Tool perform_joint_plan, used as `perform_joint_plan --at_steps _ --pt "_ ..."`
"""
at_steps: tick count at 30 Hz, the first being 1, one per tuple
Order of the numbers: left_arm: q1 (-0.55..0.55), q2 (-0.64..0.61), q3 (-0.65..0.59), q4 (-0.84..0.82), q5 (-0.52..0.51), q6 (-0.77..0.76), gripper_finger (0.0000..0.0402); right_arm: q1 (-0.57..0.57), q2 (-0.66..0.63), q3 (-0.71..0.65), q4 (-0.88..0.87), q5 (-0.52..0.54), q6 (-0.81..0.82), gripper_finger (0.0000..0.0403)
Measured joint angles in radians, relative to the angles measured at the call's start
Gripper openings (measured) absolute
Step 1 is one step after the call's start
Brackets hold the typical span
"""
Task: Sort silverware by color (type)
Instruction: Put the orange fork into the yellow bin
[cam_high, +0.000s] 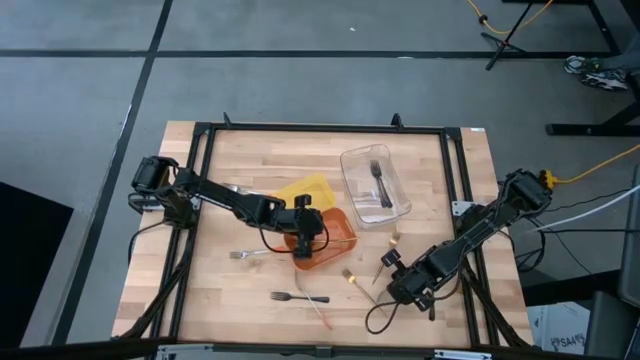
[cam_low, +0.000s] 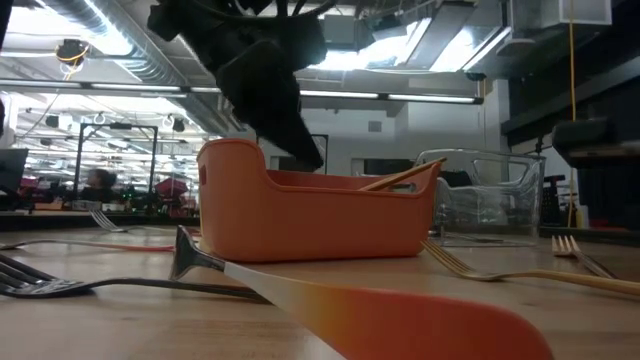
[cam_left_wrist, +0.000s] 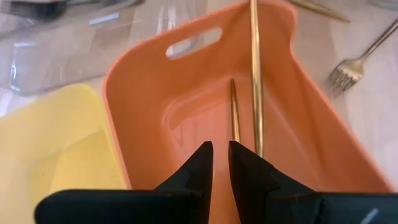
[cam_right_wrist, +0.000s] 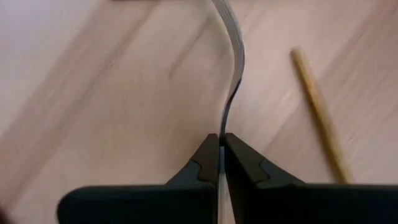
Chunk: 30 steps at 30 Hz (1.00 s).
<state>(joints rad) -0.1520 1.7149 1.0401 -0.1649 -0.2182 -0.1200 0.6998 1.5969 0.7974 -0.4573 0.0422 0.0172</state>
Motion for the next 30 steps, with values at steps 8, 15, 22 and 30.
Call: perform_joint_plan --at_steps 8,15,22,30 --pt "-0.001 0.000 0.090 0.000 0.002 0.046 0.0046 0.000 -0.002 0.066 -0.087 0.000 0.002 0.0012" --pt "-0.001 0.000 0.191 -0.020 -0.001 0.142 0.0046 0.000 -0.003 0.109 -0.132 0.001 0.004 0.0012" --pt "-0.001 0.000 0.336 -0.157 -0.001 0.222 0.0046 0.000 -0.004 0.150 -0.153 0.002 0.005 0.0012" --pt "-0.001 0.000 0.494 -0.334 -0.002 0.287 0.0046 0.000 -0.005 0.200 -0.154 0.003 0.039 0.0012"
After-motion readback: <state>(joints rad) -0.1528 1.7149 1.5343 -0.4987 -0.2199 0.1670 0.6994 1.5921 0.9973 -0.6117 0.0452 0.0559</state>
